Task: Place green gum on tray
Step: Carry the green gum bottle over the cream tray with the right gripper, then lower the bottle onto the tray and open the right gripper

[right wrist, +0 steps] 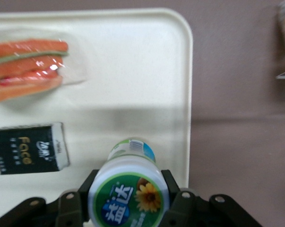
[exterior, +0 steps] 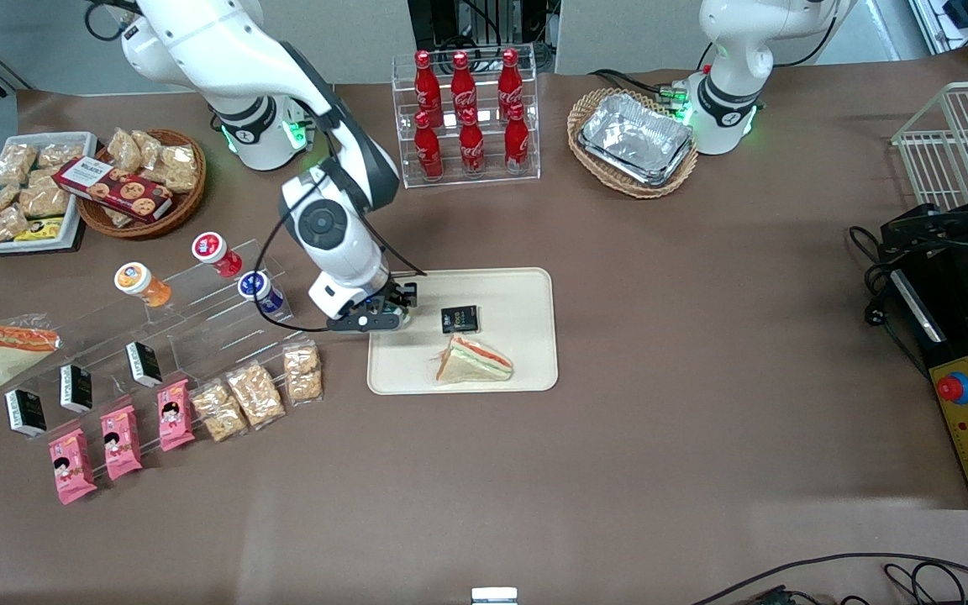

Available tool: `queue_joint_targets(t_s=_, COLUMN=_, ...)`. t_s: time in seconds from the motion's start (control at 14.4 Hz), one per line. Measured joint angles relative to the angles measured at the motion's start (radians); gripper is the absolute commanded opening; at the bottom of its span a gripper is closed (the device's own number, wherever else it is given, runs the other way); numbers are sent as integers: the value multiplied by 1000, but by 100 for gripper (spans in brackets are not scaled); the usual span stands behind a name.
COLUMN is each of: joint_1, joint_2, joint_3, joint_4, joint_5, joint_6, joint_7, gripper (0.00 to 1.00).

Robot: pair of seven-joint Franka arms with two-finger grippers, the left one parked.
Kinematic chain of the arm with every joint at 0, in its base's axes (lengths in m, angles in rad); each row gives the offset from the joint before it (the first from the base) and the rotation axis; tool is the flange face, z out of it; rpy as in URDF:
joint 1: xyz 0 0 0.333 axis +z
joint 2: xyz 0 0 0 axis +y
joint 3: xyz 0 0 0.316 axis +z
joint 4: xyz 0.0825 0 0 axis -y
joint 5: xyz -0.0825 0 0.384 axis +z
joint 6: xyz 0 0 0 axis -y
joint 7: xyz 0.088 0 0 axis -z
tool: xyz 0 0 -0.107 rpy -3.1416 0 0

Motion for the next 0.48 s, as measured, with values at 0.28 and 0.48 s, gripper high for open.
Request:
queue_joint_targets(t_s=0.28, joint_1=7, joint_2=38, joint_3=-1, joint_4=4, joint_5=0, joint_6=26, joint_7=0, gripper=100)
queue_joint_targets(t_s=0.48, joint_1=6, joint_2=38, joint_3=-7, joint_4=5, joint_5=0, joint_6=28, joint_7=2, gripper=100)
